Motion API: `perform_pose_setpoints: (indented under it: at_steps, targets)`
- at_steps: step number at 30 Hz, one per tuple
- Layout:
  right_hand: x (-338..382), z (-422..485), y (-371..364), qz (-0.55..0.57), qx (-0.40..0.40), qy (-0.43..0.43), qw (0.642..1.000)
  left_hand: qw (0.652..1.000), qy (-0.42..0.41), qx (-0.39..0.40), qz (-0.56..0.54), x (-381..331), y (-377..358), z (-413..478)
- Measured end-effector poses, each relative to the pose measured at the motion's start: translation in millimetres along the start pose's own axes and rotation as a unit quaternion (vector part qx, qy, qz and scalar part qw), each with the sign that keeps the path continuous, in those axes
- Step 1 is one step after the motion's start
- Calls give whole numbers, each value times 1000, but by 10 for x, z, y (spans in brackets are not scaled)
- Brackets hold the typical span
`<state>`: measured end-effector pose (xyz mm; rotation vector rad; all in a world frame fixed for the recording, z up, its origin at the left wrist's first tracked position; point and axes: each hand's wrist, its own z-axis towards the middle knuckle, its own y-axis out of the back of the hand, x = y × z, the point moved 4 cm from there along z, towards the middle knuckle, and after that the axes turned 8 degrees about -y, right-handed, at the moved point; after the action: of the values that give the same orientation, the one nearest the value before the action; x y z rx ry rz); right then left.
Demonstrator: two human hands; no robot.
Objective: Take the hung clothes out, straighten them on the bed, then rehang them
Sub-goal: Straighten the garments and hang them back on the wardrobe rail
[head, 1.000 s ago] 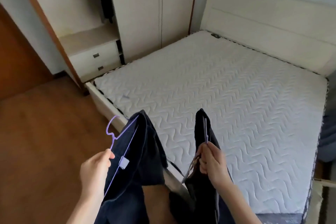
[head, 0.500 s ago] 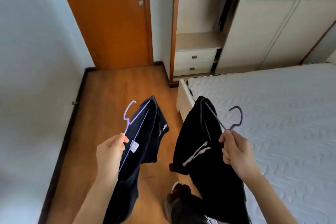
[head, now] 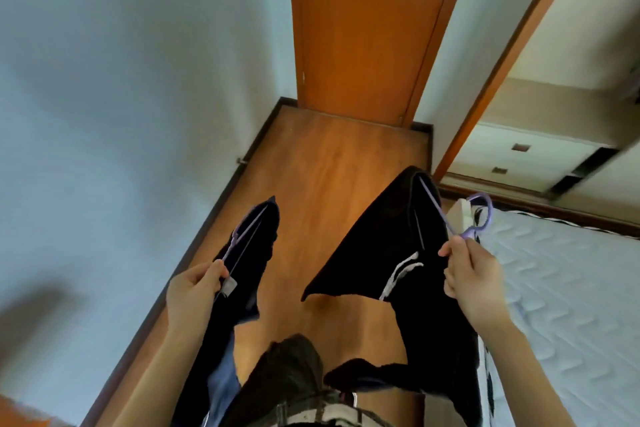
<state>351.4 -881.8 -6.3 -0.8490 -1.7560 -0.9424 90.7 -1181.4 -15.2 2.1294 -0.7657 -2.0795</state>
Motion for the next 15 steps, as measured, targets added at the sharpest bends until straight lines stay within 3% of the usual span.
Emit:
perform_pose_setpoints:
  at_steps: [7, 15]
  targets:
    - [201, 1285, -172, 7, -10, -32, 999, 999, -24, 24, 28, -279, -814, 1338]
    - [637, 2476, -32, 77, -131, -91, 984, 985, -60, 161, 16, -1019, -2251, 3144]
